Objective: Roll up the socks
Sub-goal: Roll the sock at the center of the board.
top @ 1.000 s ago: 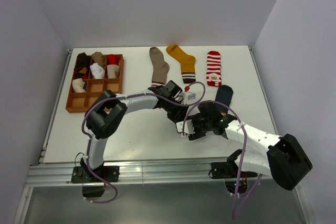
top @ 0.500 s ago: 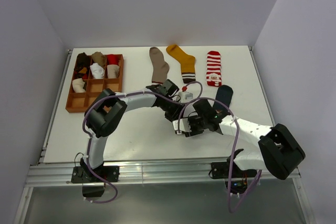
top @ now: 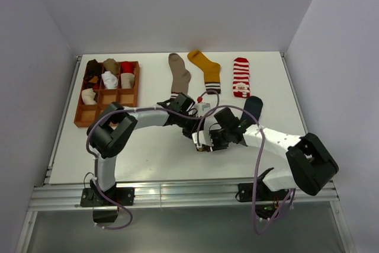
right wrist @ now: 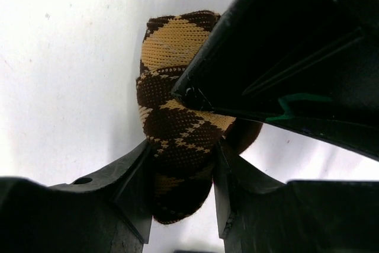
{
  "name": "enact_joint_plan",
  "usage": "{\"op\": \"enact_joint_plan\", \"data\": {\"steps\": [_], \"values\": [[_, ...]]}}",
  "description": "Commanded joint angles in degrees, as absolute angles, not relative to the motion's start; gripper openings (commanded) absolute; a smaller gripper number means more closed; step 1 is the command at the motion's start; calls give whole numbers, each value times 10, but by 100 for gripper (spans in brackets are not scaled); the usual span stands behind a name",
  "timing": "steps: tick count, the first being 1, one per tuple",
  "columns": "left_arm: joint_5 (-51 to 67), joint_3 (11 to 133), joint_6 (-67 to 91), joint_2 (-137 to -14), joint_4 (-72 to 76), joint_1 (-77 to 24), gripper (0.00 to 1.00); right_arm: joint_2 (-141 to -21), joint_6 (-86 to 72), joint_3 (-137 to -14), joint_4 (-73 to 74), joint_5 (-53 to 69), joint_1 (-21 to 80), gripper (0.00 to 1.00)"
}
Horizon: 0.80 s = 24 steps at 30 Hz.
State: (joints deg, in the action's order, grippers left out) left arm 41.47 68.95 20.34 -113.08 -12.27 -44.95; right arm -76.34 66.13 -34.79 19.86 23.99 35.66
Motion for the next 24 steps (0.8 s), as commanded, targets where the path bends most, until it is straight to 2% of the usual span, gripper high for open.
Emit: {"op": "enact_joint_plan", "data": {"steps": [1,4,12,14,20,24], "values": [[382,654,255,-1093,-84,-445,37,-795,647,-362,240,234,360,17],[367,626,293,-1062,-29,-437,41,-805,644,-370,246,233,359,17],[273,533,367,-960,64,-401,44,-840,640,-398,270,237,359,17],[191,501,376,-901,104,-397,44,-857,641,-418,293,244,359,17],[-55,302,391,-707,230,-410,46,-910,640,-477,357,265,355,17],[-199,271,357,-650,222,-474,47,-941,641,-504,384,272,353,17]]}}
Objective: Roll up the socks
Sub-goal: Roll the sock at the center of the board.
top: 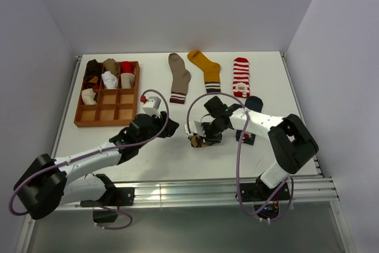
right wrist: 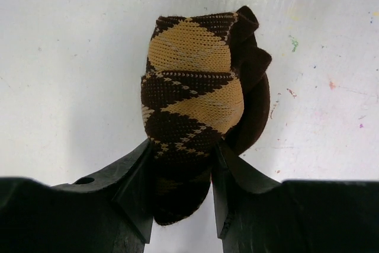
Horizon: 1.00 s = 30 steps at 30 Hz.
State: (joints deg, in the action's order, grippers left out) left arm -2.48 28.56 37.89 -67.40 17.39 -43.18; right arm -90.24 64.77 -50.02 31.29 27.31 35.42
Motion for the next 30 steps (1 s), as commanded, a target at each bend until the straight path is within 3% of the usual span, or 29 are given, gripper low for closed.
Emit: {"op": "enact_joint_plan", "data": {"steps": [1,6,10,23,26,27,30], "values": [[-226,271,347,-646,218,-513,47,-947,640,-511,390,273,353,17],[-408,272,335,-662,201,-641,49,-983,638,-553,435,282,349,17],[-490,282,334,-702,179,-741,52,-1019,643,-591,479,296,345,17],[-482,375,144,-855,196,-805,59,-1095,650,-674,575,304,330,17],[-461,406,100,-897,195,-805,65,-1110,653,-682,586,303,330,17],[-444,412,88,-907,199,-805,73,-1117,653,-684,588,303,330,17],[-426,434,56,-936,200,-804,74,-1124,655,-689,595,302,327,17]]}}
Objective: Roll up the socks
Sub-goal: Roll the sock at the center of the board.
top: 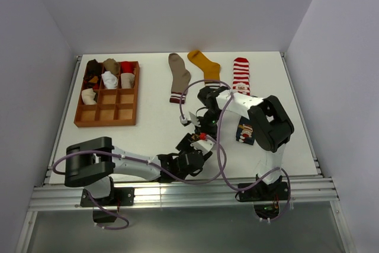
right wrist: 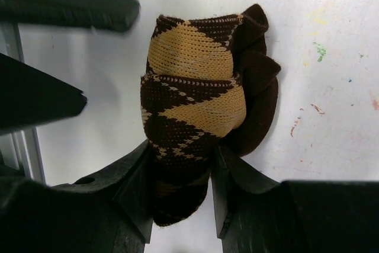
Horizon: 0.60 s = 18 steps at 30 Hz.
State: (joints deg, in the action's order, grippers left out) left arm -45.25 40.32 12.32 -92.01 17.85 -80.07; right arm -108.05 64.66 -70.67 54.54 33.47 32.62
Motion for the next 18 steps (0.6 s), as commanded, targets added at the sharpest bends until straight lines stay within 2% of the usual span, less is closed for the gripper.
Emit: {"op": "enact_joint_plan", "data": {"steps": [1,18], "values": [[-411,438,49,-946,201,-802,75,-1124,656,-690,597,302,327,17],[-208,493,-50,-984,150,-718,71,-1161,671,-726,642,307,327,17]]}}
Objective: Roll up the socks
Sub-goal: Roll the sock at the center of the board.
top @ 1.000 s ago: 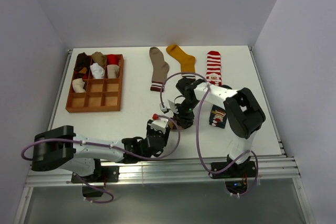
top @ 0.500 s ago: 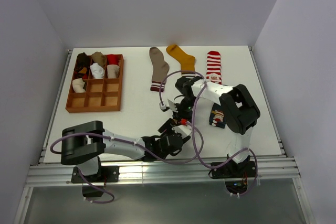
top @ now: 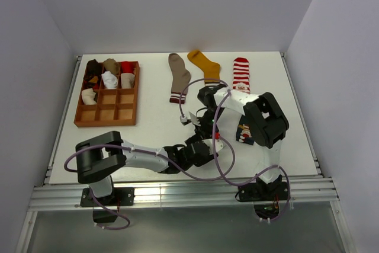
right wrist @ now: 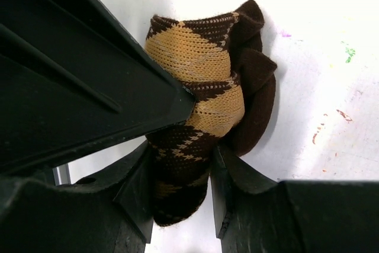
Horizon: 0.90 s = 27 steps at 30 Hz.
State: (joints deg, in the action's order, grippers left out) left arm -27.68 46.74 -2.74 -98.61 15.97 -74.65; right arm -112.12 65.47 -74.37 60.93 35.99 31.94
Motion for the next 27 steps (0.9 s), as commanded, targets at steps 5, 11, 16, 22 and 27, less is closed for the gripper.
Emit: {"op": "enact_joint_plan", "data": {"steps": [5,11,16,22,27], "values": [[-166,509,-54,-991,133,-696,70,-1167,676,-733,652,307,326,17],[-165,533,-54,-1027,123,-686,70,-1179,681,-745,664,309,326,17],[-234,522,-64,-1027,153,-683,70,-1184,682,-750,666,307,326,17],[-280,515,-82,-989,163,-695,71,-1187,678,-750,664,305,327,17],[-314,517,-98,-970,161,-713,70,-1190,670,-752,664,303,326,17]]}}
